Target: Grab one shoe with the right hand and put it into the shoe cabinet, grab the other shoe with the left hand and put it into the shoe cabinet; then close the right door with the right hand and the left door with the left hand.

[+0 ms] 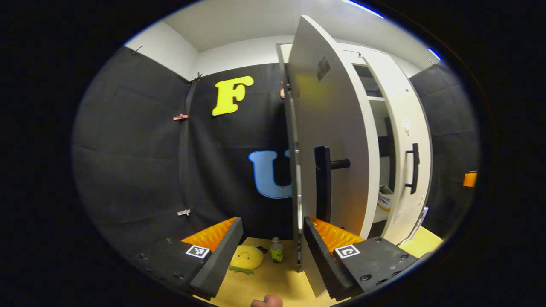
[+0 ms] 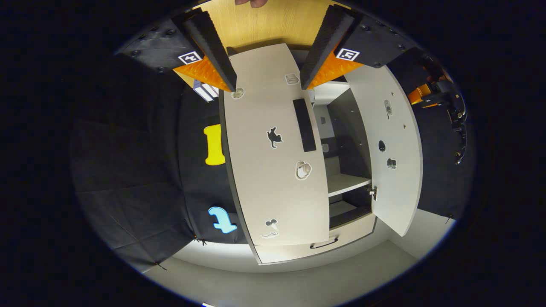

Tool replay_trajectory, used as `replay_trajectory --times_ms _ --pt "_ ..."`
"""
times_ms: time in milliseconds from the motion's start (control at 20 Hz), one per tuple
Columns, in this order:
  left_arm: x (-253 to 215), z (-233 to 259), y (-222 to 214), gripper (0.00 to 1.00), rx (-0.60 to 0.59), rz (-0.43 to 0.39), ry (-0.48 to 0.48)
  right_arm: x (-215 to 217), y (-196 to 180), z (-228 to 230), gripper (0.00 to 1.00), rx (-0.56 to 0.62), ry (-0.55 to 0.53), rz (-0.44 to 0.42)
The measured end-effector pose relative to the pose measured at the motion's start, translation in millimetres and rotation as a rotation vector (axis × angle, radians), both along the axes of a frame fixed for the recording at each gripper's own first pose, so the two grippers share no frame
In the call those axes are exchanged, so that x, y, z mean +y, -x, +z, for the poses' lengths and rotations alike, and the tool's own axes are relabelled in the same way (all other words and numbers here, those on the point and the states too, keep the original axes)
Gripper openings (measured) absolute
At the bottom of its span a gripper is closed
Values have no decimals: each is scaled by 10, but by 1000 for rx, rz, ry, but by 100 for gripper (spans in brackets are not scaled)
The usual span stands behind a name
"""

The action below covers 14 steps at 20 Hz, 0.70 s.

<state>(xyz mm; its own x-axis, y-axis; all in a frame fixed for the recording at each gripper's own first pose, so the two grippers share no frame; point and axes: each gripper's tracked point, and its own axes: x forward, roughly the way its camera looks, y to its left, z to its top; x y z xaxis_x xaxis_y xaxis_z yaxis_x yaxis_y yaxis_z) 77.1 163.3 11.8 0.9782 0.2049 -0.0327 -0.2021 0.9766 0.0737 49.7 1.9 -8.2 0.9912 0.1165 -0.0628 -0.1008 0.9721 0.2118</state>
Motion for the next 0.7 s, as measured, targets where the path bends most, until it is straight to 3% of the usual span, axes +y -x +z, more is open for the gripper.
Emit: replay_trajectory --times_ms 200,400,600,700 --pt "-516 -40 -135 90 -12 -27 37 -268 -10 7 98 1 1 -25" --pt "-1260 15 -414 92 -4 -156 63 -524 -14 11 97 5 -3 -55" --pt "-1859 102 -456 94 -20 -209 15 -702 11 -3 98 4 2 -82" --pt "-2023 146 -481 100 -33 -222 -5 -785 2 -6 97 7 -3 -85"
